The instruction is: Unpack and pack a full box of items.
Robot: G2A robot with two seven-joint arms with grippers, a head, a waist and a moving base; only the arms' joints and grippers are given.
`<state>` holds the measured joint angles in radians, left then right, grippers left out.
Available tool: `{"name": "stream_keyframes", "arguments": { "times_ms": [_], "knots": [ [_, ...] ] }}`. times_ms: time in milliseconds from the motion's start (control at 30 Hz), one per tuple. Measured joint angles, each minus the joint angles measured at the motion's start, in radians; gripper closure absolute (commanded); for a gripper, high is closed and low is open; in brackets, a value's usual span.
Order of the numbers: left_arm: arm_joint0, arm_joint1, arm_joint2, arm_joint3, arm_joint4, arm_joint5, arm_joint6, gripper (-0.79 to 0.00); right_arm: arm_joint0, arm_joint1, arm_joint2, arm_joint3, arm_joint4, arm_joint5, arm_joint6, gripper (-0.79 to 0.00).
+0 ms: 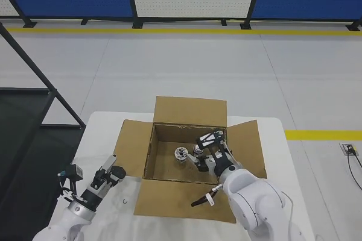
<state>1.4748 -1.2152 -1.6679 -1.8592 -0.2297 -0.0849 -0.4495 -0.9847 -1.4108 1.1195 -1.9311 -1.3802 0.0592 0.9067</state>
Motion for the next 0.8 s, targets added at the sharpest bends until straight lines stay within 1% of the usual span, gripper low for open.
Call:
{"name": "stream_keyframes", "arguments": {
  "times_ms": [167, 267, 300, 400, 500, 567, 700, 800],
  "knots": [
    [0.0, 0.0, 0.0, 0.0, 0.0, 0.0, 0.0, -0.785, -0.004, 0.0, 0.017, -0.004, 0.017, 0.013, -0.012, -0.785],
    [0.0, 0.0, 0.0, 0.0, 0.0, 0.0, 0.0, -0.785, -0.013, 0.002, 0.128, -0.029, 0.169, 0.029, -0.037, -0.785],
    [0.0, 0.0, 0.0, 0.0, 0.0, 0.0, 0.0, -0.785, -0.016, 0.005, 0.183, -0.035, 0.252, 0.015, -0.032, -0.785],
    [0.0, 0.0, 0.0, 0.0, 0.0, 0.0, 0.0, -0.785, -0.025, 0.015, 0.318, -0.03, 0.432, -0.039, -0.008, -0.785],
    [0.0, 0.0, 0.0, 0.0, 0.0, 0.0, 0.0, -0.785, -0.039, 0.024, 0.426, -0.019, 0.551, -0.058, -0.006, -0.785],
    [0.0, 0.0, 0.0, 0.0, 0.0, 0.0, 0.0, -0.785, -0.046, 0.029, 0.474, -0.01, 0.601, -0.062, 0.002, -0.785],
    [0.0, 0.0, 0.0, 0.0, 0.0, 0.0, 0.0, -0.785, -0.035, 0.043, 0.559, 0.039, 0.702, -0.096, 0.062, -0.785],
    [0.009, 0.0, -0.016, -0.005, -0.008, -0.01, 0.024, -0.785, -0.022, 0.052, 0.595, 0.085, 0.763, -0.13, 0.093, -0.785]
  ]
}}
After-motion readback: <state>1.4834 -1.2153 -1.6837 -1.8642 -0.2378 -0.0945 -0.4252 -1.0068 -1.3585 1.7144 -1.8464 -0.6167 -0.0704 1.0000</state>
